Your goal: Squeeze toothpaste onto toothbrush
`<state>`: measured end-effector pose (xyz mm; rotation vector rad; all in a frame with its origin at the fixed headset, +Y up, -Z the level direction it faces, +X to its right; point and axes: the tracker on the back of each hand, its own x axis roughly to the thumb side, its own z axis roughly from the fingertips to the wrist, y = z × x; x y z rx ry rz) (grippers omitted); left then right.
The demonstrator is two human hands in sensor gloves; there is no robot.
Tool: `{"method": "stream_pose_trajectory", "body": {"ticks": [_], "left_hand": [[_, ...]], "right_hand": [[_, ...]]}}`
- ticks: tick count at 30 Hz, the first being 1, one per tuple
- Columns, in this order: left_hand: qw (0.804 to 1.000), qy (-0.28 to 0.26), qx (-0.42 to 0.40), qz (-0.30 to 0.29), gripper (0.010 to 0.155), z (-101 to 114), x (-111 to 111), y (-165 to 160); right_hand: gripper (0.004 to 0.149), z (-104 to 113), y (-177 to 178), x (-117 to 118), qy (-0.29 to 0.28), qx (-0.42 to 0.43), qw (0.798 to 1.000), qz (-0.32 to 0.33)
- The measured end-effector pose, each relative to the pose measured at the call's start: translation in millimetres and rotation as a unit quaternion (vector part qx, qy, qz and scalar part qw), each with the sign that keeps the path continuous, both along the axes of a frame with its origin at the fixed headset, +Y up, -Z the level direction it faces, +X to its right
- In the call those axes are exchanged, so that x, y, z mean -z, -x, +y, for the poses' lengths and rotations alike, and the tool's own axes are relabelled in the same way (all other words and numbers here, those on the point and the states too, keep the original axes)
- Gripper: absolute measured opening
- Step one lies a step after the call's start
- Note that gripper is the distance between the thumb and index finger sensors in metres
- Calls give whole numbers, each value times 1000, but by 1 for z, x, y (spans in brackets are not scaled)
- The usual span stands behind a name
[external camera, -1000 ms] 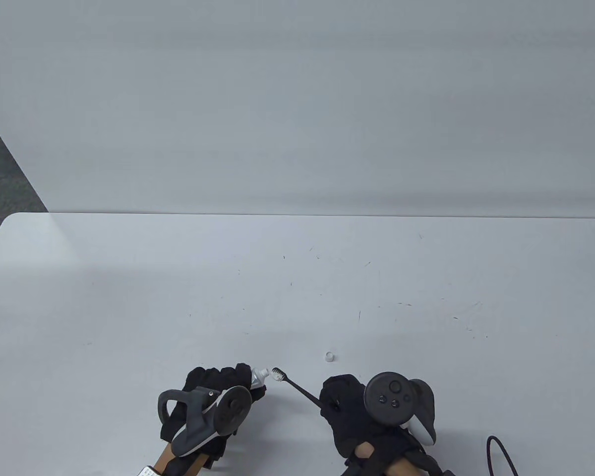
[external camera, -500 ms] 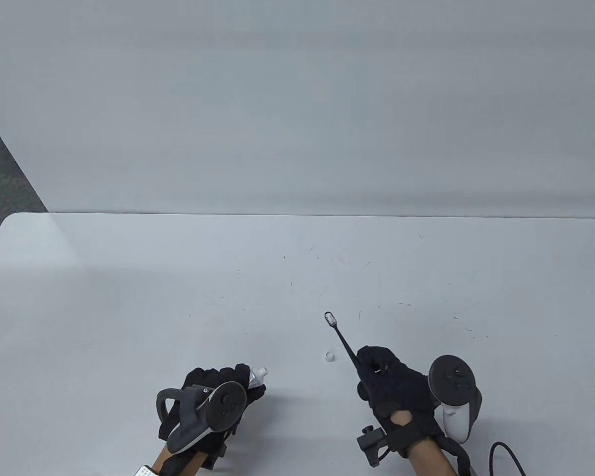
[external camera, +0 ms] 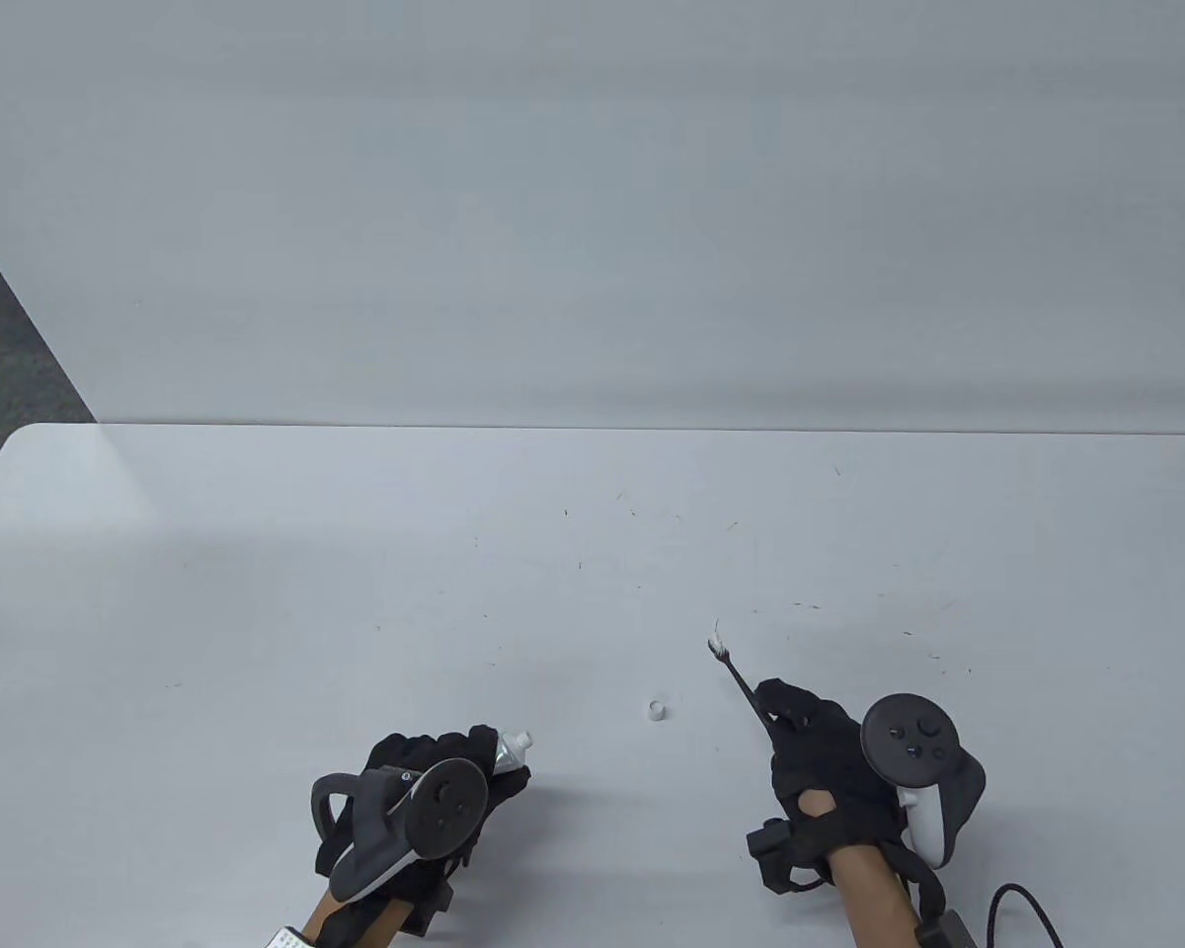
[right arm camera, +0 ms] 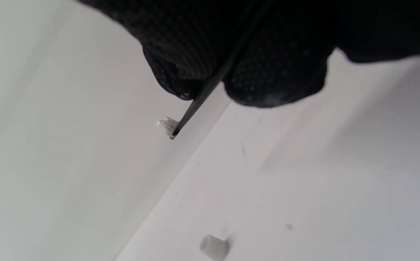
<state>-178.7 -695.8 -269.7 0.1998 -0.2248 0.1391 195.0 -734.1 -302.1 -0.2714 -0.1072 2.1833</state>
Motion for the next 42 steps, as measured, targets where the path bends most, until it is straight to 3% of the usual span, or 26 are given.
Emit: {"method": "stream_pose_trajectory", "body": {"ticks": [10,13,17,21,32,42], "left_hand": [[1000,7,2,-1,70,-1,0,-1],[1000,6,3,-2,70,-1,0,-1],[1000,7,2,-2,70,-1,0,-1],[1000,7,2,-2,70,-1,0,-1],[1000,10,2,-3,70,-2,0,-2],[1000,10,2,-2,70,-2,0,-2]], "right_hand": [[41,-26,-3,13,63,-100,992,-41],[41,-26,4,14,62,-152,986,-30],[44,-26,17,16,105,-213,971,19],[45,-24,25,16,102,-256,961,36],[45,-28,30,19,130,-291,946,61],[46,-31,24,18,128,-261,955,61]]}}
